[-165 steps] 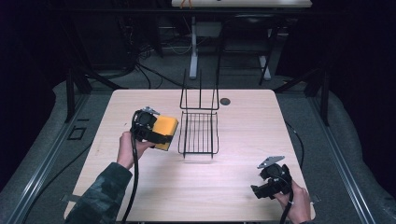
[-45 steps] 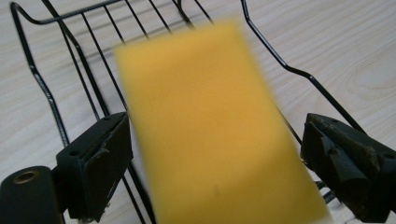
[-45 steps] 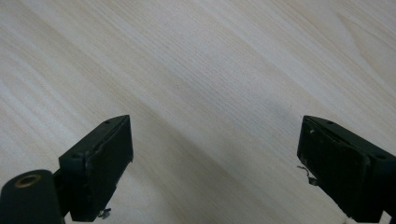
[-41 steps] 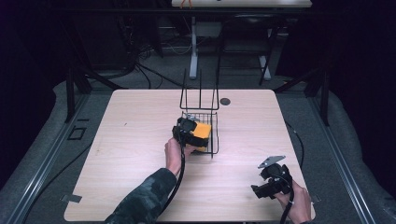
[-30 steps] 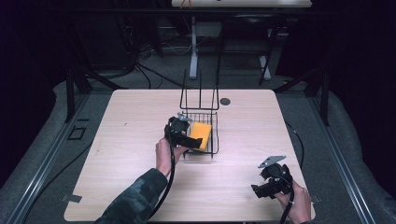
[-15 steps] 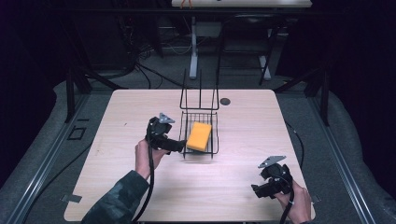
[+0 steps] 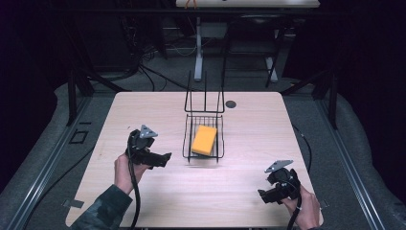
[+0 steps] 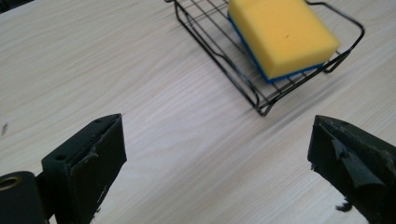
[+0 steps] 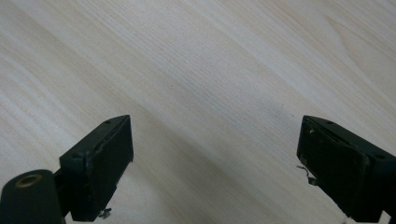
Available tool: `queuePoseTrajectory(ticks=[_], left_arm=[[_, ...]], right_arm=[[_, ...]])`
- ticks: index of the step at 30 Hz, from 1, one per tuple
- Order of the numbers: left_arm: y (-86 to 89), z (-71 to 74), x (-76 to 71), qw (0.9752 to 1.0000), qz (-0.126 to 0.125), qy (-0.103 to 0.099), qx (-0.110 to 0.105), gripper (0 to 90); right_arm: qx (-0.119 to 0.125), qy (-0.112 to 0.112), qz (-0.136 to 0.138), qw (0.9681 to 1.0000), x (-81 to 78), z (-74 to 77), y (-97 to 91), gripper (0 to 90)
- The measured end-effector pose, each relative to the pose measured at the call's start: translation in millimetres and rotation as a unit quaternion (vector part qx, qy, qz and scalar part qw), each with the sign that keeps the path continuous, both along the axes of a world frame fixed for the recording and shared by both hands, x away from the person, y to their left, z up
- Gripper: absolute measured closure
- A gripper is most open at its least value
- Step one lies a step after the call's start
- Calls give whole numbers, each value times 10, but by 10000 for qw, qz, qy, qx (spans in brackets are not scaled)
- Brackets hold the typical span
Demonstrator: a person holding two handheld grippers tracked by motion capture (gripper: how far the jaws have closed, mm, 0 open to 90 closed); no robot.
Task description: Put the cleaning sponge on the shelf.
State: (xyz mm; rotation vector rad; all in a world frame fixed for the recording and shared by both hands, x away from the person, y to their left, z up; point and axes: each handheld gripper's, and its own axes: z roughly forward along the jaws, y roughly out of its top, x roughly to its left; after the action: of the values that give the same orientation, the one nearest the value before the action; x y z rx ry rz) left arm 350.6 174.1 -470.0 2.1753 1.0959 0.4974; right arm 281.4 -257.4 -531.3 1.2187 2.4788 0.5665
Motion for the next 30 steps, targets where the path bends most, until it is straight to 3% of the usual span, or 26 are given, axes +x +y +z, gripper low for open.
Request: queuePoseTrajectory(ticks=[10, 15, 19, 25, 30], left_arm=[[392, -140, -157, 9989, 255, 297, 252, 3], [627, -314, -287, 9970, 424, 524, 384, 1], [752, -448, -369, 9958, 519, 593, 461, 0], [822, -564, -396, 9942, 540, 794, 487, 0], [811, -582, -382, 9945, 469, 779, 527, 0]], right_arm=[[-91, -12, 7, 10000, 3, -6, 9, 103], [-106, -22, -19, 9999, 6, -19, 5, 102], [-104, -3, -22, 9999, 9, -25, 3, 100], [-149, 15, -21, 9999, 17, -36, -4, 96], [-134, 21, -1, 9999, 19, -53, -6, 94]])
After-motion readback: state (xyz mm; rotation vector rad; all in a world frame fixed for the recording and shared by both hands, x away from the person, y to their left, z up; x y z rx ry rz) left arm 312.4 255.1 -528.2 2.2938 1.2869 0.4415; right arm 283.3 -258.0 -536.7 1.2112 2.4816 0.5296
